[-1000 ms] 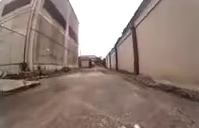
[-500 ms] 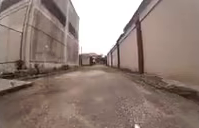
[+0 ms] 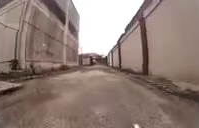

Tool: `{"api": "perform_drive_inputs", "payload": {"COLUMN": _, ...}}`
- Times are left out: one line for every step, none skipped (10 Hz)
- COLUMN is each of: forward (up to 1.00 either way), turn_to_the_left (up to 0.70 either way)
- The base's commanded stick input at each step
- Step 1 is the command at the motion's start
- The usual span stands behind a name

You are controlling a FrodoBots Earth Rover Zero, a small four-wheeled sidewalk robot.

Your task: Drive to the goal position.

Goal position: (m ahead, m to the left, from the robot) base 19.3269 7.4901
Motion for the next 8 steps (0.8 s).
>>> {"api": "perform_drive_inputs", "payload": {"forward": 1.0, "turn_to_the_left": 0.0}}
{"api": "perform_drive_inputs", "payload": {"forward": 1.0, "turn_to_the_left": 0.0}}
{"api": "perform_drive_inputs", "payload": {"forward": 1.0, "turn_to_the_left": 0.0}}
{"api": "perform_drive_inputs", "payload": {"forward": 1.0, "turn_to_the_left": 0.0}}
{"api": "perform_drive_inputs", "payload": {"forward": 1.0, "turn_to_the_left": 0.0}}
{"api": "perform_drive_inputs", "payload": {"forward": 1.0, "turn_to_the_left": 0.27}}
{"api": "perform_drive_inputs", "payload": {"forward": 1.0, "turn_to_the_left": 0.27}}
{"api": "perform_drive_inputs", "payload": {"forward": 1.0, "turn_to_the_left": 0.15}}
